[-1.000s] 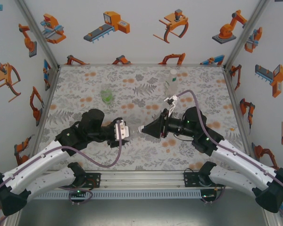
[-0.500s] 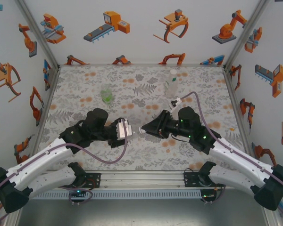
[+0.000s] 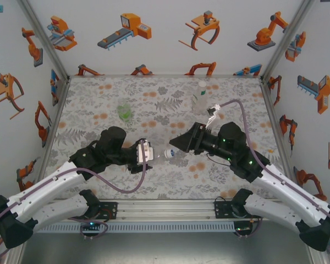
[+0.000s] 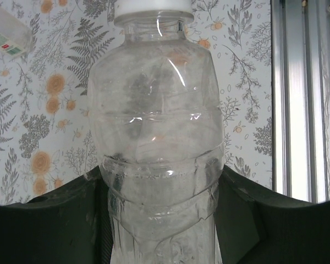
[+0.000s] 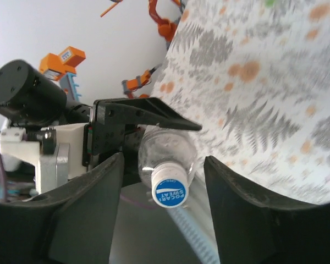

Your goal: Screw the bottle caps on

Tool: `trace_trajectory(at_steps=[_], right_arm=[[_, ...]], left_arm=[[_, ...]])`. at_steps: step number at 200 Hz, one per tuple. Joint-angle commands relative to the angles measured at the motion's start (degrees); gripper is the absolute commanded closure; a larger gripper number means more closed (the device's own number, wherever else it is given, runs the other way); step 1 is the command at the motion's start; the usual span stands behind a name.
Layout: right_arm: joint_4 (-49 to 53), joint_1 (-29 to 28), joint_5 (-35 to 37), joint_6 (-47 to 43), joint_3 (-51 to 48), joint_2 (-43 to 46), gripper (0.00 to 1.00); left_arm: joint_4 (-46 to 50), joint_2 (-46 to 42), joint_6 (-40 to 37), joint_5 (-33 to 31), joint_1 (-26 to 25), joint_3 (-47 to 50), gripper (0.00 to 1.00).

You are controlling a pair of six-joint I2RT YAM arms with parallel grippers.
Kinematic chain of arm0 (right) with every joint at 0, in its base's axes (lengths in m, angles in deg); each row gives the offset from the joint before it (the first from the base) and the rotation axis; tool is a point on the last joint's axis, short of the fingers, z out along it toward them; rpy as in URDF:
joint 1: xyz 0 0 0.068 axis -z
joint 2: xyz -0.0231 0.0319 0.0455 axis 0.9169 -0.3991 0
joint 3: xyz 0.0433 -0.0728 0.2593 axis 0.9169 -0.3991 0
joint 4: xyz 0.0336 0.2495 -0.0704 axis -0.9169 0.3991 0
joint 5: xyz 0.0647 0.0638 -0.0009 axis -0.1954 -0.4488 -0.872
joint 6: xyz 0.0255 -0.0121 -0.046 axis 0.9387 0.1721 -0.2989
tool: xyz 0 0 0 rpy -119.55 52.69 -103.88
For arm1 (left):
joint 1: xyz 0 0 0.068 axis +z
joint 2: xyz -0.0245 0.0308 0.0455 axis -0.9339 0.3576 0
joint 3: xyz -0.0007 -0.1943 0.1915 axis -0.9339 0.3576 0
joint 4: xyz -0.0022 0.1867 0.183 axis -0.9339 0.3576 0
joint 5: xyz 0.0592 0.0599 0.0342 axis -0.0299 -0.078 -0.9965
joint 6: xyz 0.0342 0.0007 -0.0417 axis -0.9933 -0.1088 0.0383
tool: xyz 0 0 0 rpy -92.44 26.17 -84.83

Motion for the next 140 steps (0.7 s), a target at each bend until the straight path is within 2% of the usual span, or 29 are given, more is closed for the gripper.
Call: trace_trajectory(at_steps=[1, 24, 57, 72, 106, 140], right_arm=[[-8.4, 0.1, -0.1, -18.7, -0.2, 2.2, 0.46], [-11.3, 0.1, -11.4, -34.0, -0.1, 2.5, 0.45], [4.4, 0.1, -24.9, -54.7, 8.6, -1.7, 0.48], [7.5, 0.1, -28.8, -62.4, 9.8, -2.5, 0.51], [6.1, 0.0, -36.3, -73.0, 7.7, -2.4, 0.52], [1.5, 0.1, -38.1, -73.7, 4.5, -3.1, 0.52]], left_arm=[[-1.2, -0.8, -0.9, 3.4, -0.1, -1.7, 1.00], [-1.1, -1.0, -0.9, 4.4, 0.1, -1.7, 1.00], [-1.2, -1.1, -0.8, 6.0, 0.4, -1.7, 1.00], [-1.2, -1.1, -0.7, 7.0, 0.8, -1.8, 1.00], [-1.2, -1.2, -0.7, 8.4, 1.5, -1.8, 1.00], [-2.9, -1.8, 0.5, 9.8, 3.1, -1.3, 1.00]])
